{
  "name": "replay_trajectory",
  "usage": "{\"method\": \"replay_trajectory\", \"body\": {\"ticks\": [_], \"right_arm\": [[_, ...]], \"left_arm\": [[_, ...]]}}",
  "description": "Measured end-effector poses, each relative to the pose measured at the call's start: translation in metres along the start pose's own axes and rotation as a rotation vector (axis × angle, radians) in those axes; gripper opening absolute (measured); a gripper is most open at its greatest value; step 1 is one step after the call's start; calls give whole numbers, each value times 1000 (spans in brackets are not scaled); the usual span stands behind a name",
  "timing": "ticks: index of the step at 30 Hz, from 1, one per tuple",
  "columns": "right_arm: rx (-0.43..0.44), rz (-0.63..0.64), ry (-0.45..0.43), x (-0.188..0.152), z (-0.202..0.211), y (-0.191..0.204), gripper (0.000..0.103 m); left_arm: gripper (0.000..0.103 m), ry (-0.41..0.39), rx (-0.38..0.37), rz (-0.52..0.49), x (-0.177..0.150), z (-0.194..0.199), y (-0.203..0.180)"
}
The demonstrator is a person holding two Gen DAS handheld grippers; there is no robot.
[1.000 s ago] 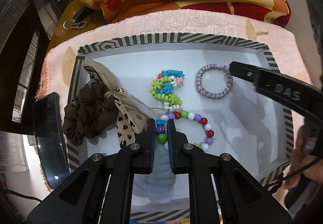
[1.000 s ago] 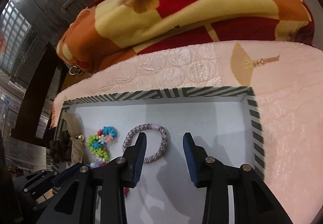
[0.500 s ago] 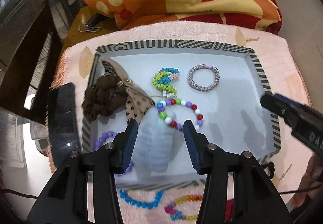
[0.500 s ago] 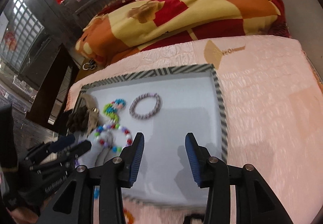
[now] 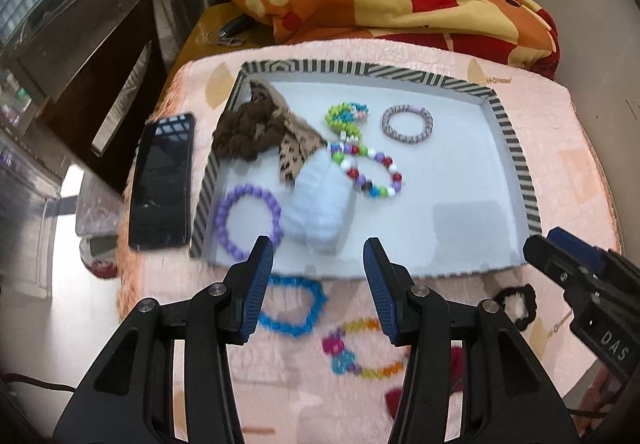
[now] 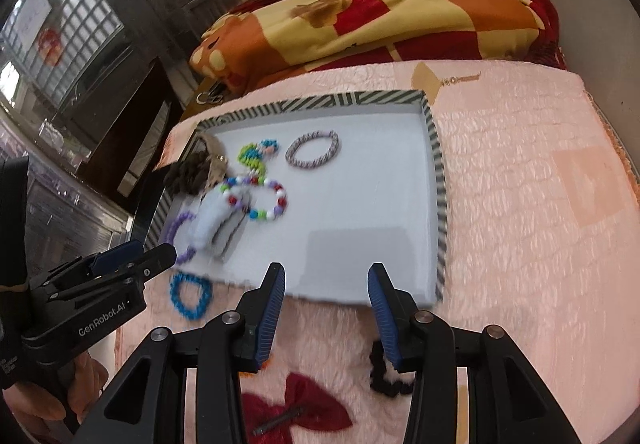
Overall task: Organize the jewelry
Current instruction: 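Withdraw both open tools toward the blue bead bracelet and black scrunchie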
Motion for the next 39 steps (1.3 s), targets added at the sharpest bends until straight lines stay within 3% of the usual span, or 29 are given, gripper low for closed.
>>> {"method": "replay_trajectory", "body": {"ticks": [17,21,39], "right_arm": [[26,52,48,-58,25,16,44],[37,58,45,-65,28,20,52],[33,59,64,-84,40,12,52]], "left_arm": [[46,20,29,58,-69,31,1],[46,16,38,70,-78,37,4],[46,27,45,84,-102,45,-2]]}}
Point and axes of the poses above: each gripper's, at about its wrist camera, not at the fingertips, and z roughly against the way its jaws point, y to its left, x to its top, the point moved 9 cm from there along -z, roughly the way its jaws point, and after that the axes turned 15 degrees about x, right-handed, at the moved point
